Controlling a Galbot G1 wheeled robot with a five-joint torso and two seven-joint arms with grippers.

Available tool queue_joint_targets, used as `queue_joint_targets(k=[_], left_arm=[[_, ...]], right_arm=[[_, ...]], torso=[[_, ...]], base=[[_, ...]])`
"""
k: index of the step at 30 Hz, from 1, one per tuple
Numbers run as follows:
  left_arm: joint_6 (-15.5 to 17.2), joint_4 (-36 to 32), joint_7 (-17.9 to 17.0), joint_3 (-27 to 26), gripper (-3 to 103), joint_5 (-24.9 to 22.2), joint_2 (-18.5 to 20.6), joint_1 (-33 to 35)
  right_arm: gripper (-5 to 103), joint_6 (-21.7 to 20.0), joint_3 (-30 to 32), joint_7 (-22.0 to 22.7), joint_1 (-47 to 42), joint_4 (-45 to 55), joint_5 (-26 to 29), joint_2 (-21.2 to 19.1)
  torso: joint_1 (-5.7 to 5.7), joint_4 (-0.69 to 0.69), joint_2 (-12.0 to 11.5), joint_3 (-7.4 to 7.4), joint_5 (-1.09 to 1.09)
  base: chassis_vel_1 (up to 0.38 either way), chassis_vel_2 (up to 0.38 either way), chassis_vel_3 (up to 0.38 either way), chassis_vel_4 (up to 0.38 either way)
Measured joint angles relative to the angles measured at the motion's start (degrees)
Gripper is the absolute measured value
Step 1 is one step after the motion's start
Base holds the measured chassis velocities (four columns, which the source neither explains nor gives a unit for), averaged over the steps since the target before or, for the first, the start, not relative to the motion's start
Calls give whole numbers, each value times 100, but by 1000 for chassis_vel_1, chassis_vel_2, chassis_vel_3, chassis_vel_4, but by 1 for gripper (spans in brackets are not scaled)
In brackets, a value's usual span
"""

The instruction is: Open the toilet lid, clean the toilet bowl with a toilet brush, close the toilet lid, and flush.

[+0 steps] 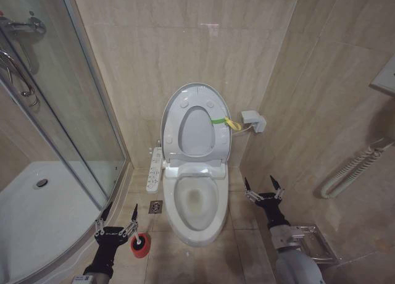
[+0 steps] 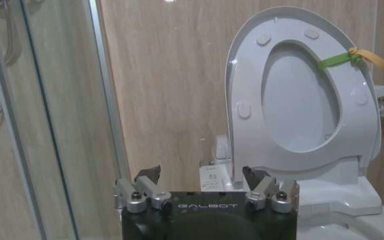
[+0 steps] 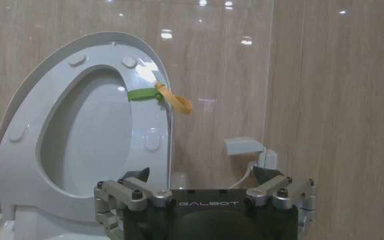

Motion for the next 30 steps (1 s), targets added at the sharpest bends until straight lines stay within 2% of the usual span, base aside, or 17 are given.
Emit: queue_joint_targets(k=[9, 12, 14, 17, 19, 20, 22, 25, 30], left_arm=[[0, 0, 0, 0, 82, 0, 0, 0], [0, 0, 0, 0, 82, 0, 0, 0], [0, 0, 0, 0, 82, 0, 0, 0], [0, 0, 0, 1, 82, 0, 0, 0], [0, 0, -1, 0, 82, 0, 0, 0], [0, 0, -1, 0, 82, 0, 0, 0], [0, 0, 0, 1, 82, 0, 0, 0], [0, 0, 0, 0, 82, 0, 0, 0], [0, 0, -1, 1, 82, 0, -1, 0]], right_arm=[[100, -11, 0, -3, 17, -6, -6, 11], [100, -323, -3, -92, 320, -266, -168, 207], [100, -323, -3, -92, 320, -266, -168, 207], [100, -1370, -39, -419, 1309, -1108, -711, 845], [100, -1756, -48, -536, 1674, -1420, -910, 1081], [100, -1756, -48, -536, 1674, -1420, -910, 1081], [100, -2187, -66, -669, 2088, -1769, -1134, 1347], [100, -2337, -73, -716, 2224, -1883, -1213, 1441], [100, -2349, -72, -720, 2233, -1893, -1220, 1446]], torso=[[0, 0, 0, 0, 0], [0, -2, 0, 0, -1], [0, -2, 0, 0, -1], [1, 0, 0, 0, 0], [0, 0, 0, 0, -1], [0, 0, 0, 0, -1], [1, 2, -1, 1, 0], [1, 2, 0, 1, -1], [1, 0, 0, 0, -2]], base=[[0, 0, 0, 0], [0, 0, 0, 0], [0, 0, 0, 0], [0, 0, 0, 0], [0, 0, 0, 0], [0, 0, 0, 0], [0, 0, 0, 0], [0, 0, 0, 0], [0, 0, 0, 0]])
